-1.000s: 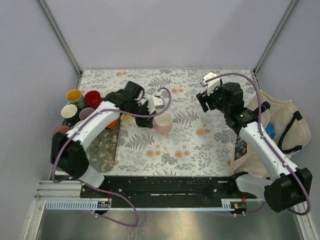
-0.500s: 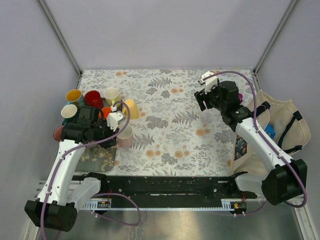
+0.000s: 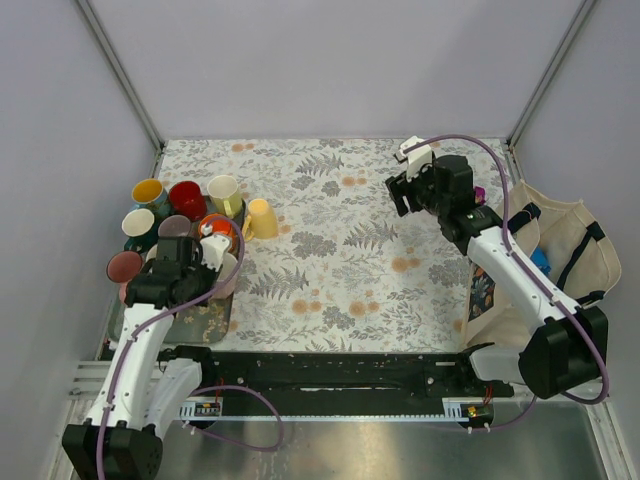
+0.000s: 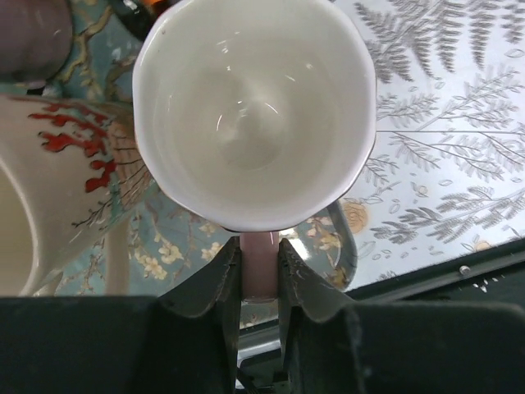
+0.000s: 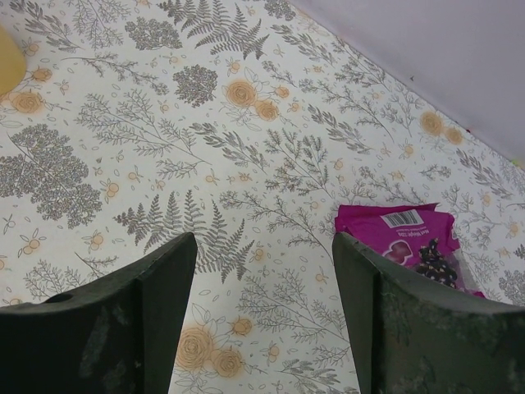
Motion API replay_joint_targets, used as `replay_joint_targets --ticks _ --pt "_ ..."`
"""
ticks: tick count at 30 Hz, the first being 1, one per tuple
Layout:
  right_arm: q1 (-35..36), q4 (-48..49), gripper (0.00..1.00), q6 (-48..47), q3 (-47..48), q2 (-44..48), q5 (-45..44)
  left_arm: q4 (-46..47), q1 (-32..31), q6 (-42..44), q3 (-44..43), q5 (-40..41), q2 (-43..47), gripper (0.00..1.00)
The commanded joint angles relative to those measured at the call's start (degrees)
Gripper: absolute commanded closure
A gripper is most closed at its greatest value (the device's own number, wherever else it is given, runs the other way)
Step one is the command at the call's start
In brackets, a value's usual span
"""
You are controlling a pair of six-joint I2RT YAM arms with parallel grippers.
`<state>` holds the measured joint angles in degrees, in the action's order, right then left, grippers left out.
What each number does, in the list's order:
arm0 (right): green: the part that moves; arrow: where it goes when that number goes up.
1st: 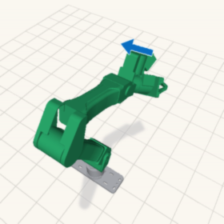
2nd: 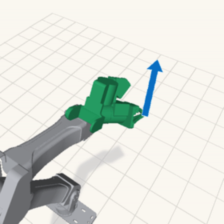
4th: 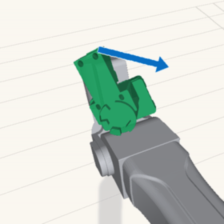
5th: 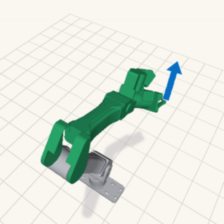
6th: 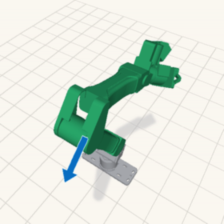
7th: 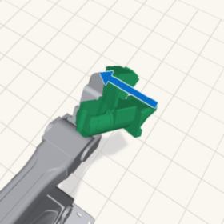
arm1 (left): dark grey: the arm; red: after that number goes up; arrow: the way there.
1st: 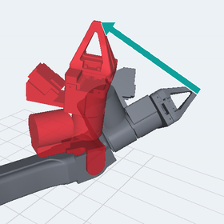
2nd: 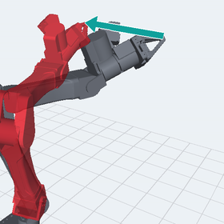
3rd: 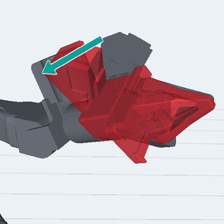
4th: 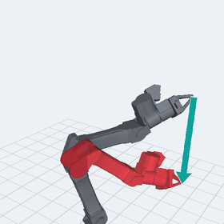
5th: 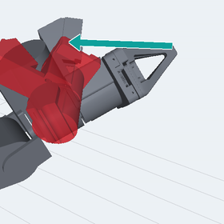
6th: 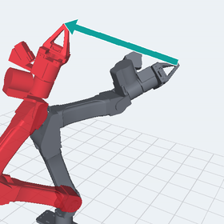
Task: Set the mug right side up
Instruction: Move the cup to the tray.
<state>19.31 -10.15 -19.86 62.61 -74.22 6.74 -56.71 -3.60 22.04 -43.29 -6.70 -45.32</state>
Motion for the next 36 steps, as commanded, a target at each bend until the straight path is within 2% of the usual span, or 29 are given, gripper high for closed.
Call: replay_joint_targets --ticks 1,4,8,12,14,15,17,21,24,26,29,32,36 --pt "-0.33 1.36 0.24 0.96 3.13 -0.84 0.9 10.03 0.52 -3.23 1.45 5.47 2.34 1.0" --pt "-0.33 1.36 0.24 0.96 3.31 -1.19 0.9 11.53 1.05 -3.24 2.85 4.77 1.38 1.0" --pt "-0.33 1.45 0.24 0.79 3.22 -1.11 0.82 8.55 1.66 -0.87 1.81 1.61 -1.87 1.0" --pt "-0.33 1.63 0.24 0.52 2.34 -0.67 0.55 6.18 1.57 -0.42 1.54 2.83 -5.38 0.98" --pt "-0.33 1.63 0.24 0.35 1.82 -0.32 0.64 2.93 1.57 0.02 0.58 3.01 -8.54 0.87" --pt "-0.33 1.54 0.24 0.17 1.64 -0.14 0.64 1.44 1.57 0.02 0.05 3.27 -9.86 0.78" --pt "-0.33 1.45 0.24 -0.18 1.11 0.21 0.38 -0.76 1.57 0.02 -0.83 3.36 -10.84 0.7" --pt "-0.33 1.63 0.24 -0.53 0.32 0.65 0.2 -2.09 1.57 0.11 -1.71 2.57 -8.47 0.61" --pt "-0.33 1.63 0.24 -0.27 -0.03 0.56 0.9 -3.31 1.57 -0.42 -3.2 2.3 -7.77 0.57" --pt "-0.33 1.54 0.24 -0.1 0.06 0.3 1.17 -4.72 1.57 -0.6 -5.31 3.09 -7.77 0.5" --pt "-0.33 1.63 0.24 -0.09 0.41 0.12 1.43 -5.87 1.57 0.1 -9.78 4.32 -6.8 0.48" --pt "-0.33 1.63 0.24 0.08 0.76 -0.4 1.52 -6.22 1.05 2.3 -16.37 2.23 -5.92 0.41" --pt "-0.33 1.72 0.24 1.75 1.55 -1.11 2.39 0.35 -1.67 6.42 -19.12 -2.26 -6.18 0.36"
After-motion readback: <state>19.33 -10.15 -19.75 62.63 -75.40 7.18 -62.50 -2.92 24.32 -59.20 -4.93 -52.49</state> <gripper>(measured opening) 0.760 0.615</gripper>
